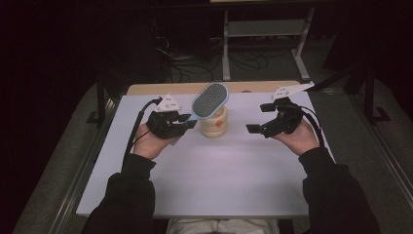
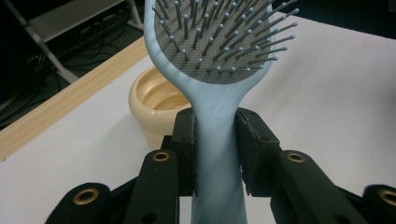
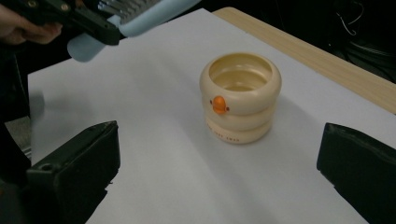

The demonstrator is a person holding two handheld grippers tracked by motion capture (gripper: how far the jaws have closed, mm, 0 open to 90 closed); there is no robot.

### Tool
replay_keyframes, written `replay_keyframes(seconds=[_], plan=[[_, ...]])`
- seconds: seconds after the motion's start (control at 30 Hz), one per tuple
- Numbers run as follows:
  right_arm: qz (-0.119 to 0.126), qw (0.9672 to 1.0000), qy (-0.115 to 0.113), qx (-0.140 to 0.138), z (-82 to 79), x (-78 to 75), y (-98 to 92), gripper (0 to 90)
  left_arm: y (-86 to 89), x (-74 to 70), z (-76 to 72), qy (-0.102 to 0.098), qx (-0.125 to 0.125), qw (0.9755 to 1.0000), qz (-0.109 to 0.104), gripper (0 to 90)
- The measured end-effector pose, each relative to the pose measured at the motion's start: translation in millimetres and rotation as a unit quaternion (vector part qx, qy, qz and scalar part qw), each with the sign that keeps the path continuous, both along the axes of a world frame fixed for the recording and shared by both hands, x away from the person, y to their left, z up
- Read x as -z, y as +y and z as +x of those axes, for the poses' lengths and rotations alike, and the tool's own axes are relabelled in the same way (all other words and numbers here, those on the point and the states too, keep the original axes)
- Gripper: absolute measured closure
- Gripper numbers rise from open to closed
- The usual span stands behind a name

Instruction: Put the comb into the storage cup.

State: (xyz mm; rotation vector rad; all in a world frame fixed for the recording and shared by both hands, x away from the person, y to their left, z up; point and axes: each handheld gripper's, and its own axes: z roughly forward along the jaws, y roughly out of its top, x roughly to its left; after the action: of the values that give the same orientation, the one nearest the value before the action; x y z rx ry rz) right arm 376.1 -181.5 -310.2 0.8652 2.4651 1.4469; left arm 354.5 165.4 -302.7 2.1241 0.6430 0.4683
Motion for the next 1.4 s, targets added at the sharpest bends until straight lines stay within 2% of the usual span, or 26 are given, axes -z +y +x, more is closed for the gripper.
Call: replay_keyframes(seconds=[0.17,0.27,0.5,0.6,0.7,0.87,0.93,1.03,1.2,1.27,1.33,1.4], plan=[[0.017,0.9998,0.005,0.000,6.7,-3.3,6.1,0.0,-7.4,1.4,-2.0,-0.012,0.003,0.9999,-0.006,70.0],[0.011,0.9999,-0.001,0.003,9.4,-5.5,11.0,0.0,-11.5,4.9,-2.3,-0.012,0.006,0.9999,-0.004,70.0],[0.024,0.9997,0.005,-0.003,16.8,-10.5,20.9,0.0,-20.4,10.9,-2.5,-0.014,0.014,0.9998,0.001,70.0],[0.027,0.9996,0.004,-0.006,19.2,-11.9,25.3,0.0,-21.9,12.5,-3.3,-0.016,0.017,0.9997,-0.001,70.0],[0.036,0.9993,0.007,-0.010,21.4,-13.0,29.3,0.0,-22.3,15.6,-5.3,-0.026,0.023,0.9994,-0.004,70.0],[0.047,0.9987,0.017,-0.011,25.3,-13.2,35.0,0.0,-23.8,22.2,-6.6,-0.028,0.027,0.9992,-0.008,70.0],[0.052,0.9985,0.017,-0.004,25.8,-13.4,36.1,0.0,-24.2,23.7,-6.8,-0.026,0.038,0.9989,-0.010,70.0],[0.066,0.9974,0.029,-0.009,26.3,-13.7,35.5,3.5,-26.3,25.4,-7.7,-0.030,0.046,0.9985,0.003,70.0],[0.094,0.9943,0.047,-0.017,25.9,-16.2,34.6,11.5,-27.7,29.0,-11.8,-0.039,0.051,0.9979,-0.012,70.0],[0.097,0.9929,0.067,-0.019,27.9,-16.0,34.4,14.4,-27.9,30.0,-12.9,-0.044,0.053,0.9975,-0.016,70.0],[0.105,0.9893,0.097,-0.028,32.3,-14.1,34.3,20.4,-26.8,30.0,-12.3,-0.043,0.060,0.9970,-0.022,70.0],[0.113,0.9861,0.116,-0.036,35.0,-12.9,35.4,26.8,-26.0,30.0,-11.0,-0.043,0.062,0.9968,-0.025,70.0]])
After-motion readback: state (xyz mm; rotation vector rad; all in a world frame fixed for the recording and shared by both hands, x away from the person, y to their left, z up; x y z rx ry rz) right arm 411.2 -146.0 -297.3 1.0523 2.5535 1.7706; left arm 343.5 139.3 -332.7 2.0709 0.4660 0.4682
